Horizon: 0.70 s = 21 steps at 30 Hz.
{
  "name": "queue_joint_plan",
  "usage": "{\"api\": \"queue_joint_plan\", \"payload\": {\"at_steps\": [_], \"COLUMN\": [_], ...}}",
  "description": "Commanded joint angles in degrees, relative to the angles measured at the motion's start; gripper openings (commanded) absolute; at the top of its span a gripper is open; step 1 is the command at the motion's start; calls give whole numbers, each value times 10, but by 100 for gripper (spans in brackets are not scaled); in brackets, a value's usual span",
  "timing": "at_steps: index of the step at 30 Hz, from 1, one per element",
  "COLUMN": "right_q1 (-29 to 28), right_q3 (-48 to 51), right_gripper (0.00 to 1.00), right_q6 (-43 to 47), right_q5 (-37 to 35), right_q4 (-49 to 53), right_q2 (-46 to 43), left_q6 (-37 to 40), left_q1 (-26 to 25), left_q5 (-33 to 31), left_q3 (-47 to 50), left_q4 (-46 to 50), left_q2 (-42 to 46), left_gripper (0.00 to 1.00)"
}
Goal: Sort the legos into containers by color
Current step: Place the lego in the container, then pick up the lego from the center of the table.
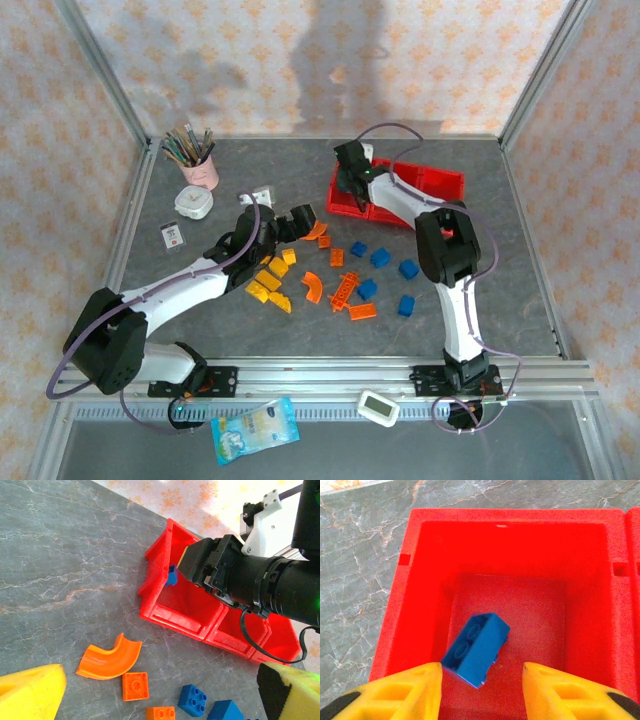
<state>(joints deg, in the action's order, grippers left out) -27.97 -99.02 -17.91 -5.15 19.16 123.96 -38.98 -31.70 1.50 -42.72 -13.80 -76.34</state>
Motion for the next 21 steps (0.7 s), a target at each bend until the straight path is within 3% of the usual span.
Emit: {"api": "queue_joint_plan", "payload": {"at_steps": [1,10,21], "right_q1": [-6,-48,-86], "right_q3": [33,213,353], "right_gripper": [48,60,66], "right_q6": [5,-28,-121], "right_q5": [-8,-7,-19], "right_q4": [10,16,24], "right_q2": [-81,-223,-276], "left_q6": [10,3,-29], "left_q1": [6,-19,-81], "left_q5": [17,49,21], "left_q3": [-17,25,87], "left_q4": [14,35,44], "left_q2": [11,58,101], "left_gripper": [99,99,99]}}
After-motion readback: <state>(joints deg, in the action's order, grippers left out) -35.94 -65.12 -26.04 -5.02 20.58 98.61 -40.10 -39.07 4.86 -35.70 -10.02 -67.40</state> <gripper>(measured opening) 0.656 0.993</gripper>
